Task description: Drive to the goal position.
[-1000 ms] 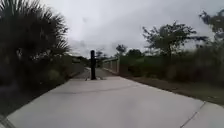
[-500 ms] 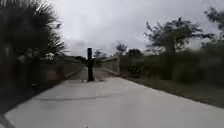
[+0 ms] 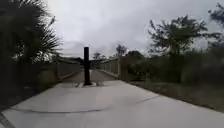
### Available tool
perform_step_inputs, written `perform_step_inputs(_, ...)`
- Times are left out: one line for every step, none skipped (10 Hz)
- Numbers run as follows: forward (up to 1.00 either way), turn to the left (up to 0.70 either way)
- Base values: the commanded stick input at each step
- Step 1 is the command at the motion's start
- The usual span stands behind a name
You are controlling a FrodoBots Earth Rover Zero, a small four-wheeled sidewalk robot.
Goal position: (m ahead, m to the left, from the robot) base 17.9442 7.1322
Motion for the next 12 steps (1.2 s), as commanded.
perform_step_inputs(0.85,0.00)
perform_step_inputs(0.85,0.00)
perform_step_inputs(0.85,0.00)
perform_step_inputs(0.85,0.00)
perform_step_inputs(0.85,0.00)
perform_step_inputs(0.85,0.03)
perform_step_inputs(0.85,0.34)
perform_step_inputs(0.85,0.34)
perform_step_inputs(0.85,0.27)
perform_step_inputs(0.85,0.01)
perform_step_inputs(0.85,0.00)
perform_step_inputs(0.85,0.00)
